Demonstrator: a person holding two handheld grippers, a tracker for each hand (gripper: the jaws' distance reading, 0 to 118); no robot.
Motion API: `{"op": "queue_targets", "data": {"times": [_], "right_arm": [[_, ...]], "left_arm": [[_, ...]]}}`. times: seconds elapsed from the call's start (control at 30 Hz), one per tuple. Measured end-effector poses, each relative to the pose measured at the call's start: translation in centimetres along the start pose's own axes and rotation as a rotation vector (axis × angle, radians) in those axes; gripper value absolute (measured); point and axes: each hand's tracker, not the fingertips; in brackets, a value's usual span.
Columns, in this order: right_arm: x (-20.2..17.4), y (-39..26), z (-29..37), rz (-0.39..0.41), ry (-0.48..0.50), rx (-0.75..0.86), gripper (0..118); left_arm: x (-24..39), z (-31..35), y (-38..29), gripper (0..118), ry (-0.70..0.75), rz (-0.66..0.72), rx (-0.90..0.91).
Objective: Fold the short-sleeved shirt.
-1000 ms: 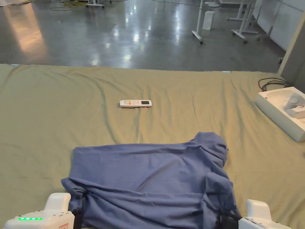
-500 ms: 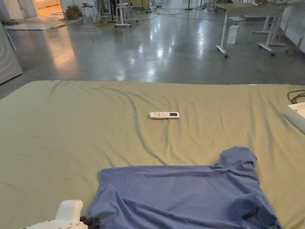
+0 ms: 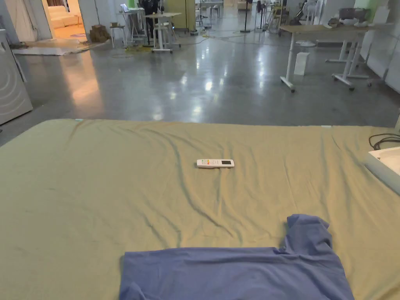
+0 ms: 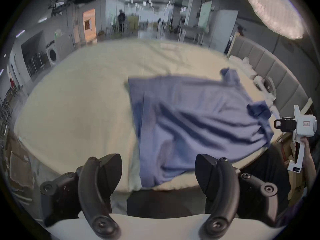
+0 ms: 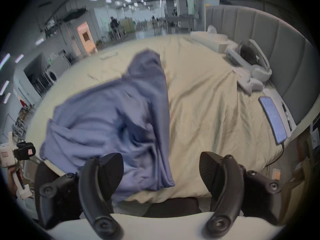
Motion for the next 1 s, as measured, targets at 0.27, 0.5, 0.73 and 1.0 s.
{"op": "queue_targets", "data": {"times": [0.27, 0.5, 0.73, 1.0], "right_arm": [[-4.0, 2.8, 14.3, 0.096, 0.114, 0.583, 99], [-8.2, 3.5, 21.3, 0.265, 0.123, 0.832, 100], [-9.9, 2.9, 22.0, 0.325, 0.136, 0.860, 62], [-9.1, 2.4, 21.1, 0.286, 0.135, 0.808, 0]], "left_arm": [[5.9, 16.4, 2.5, 91, -0.072, -0.153, 0.692], [10.2, 22.8, 3.1, 91, -0.051, -0.194, 0.907], [11.6, 23.0, 3.0, 58, -0.065, -0.207, 0.898], [11.2, 22.6, 2.1, 1, -0.062, -0.166, 0.865]]}}
